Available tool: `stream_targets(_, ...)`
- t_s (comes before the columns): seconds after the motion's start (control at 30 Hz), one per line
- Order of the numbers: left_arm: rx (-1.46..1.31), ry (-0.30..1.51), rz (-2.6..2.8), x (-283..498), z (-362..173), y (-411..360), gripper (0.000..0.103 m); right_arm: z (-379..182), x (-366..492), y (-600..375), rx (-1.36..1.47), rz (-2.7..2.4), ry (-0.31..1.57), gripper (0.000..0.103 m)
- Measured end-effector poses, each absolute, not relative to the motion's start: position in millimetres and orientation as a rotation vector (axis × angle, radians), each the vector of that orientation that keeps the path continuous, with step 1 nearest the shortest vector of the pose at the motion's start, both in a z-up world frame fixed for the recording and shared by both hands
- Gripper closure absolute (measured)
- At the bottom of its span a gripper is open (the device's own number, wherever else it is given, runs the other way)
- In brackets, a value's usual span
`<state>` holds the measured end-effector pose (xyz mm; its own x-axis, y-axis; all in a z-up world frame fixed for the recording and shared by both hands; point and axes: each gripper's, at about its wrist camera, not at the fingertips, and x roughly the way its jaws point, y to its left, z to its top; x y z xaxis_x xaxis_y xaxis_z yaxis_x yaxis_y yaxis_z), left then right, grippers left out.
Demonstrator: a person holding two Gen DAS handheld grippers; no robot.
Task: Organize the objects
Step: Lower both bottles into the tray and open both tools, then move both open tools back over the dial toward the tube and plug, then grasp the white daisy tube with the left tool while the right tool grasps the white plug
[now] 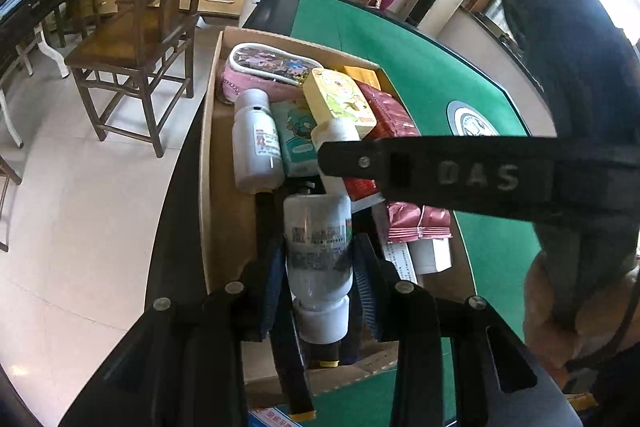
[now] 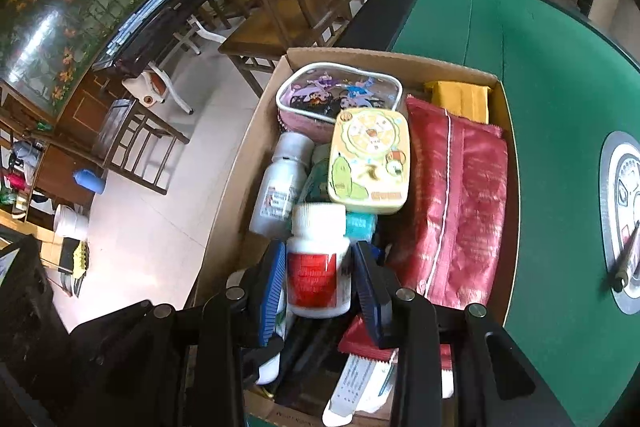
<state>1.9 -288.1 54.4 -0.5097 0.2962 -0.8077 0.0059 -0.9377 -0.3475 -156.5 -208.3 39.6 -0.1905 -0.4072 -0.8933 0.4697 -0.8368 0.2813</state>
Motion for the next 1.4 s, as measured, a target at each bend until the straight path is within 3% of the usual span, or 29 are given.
stream_targets(0.3, -1.488, -0.447, 2.595, 6.3, 58.5, -287.4, 0.069, 66.8, -135.3, -168.5, 1.462, -2.091, 0.011, 0.064)
stream_targets(0.53, -1.338, -0.299, 2.753, 10.2, 113.0, -274.6, 0.069, 73.3, -111.0, -77.0, 1.486, -2.159, -0.172, 0.062)
stream_targets(0.7, -1.271, -0.146, 2.635, -12.3, 131.7, -208.3, 0.064, 74.0, -96.8, 2.5, 1.538, -2.249, -0.307, 0.061)
stream_targets(1.0, -1.319, 0.105, 2.282, -89.1, 92.4, -27.7, 0.06, 70.1, -59.8, 163.5, 1.654, -2.412, -0.5, 0.057)
stream_targets(1.23, -1.387, 0.296, 2.223, -131.0, 61.2, 45.7, 0.06, 64.7, -37.0, 259.5, 1.694, -2.478, -0.626, 0.053)
stream_targets(1.4, -1.457, 0.393, 2.24, -154.0, 40.4, 68.0, 0.059, 63.2, -33.1, 287.3, 1.706, -2.486, -0.617, 0.053)
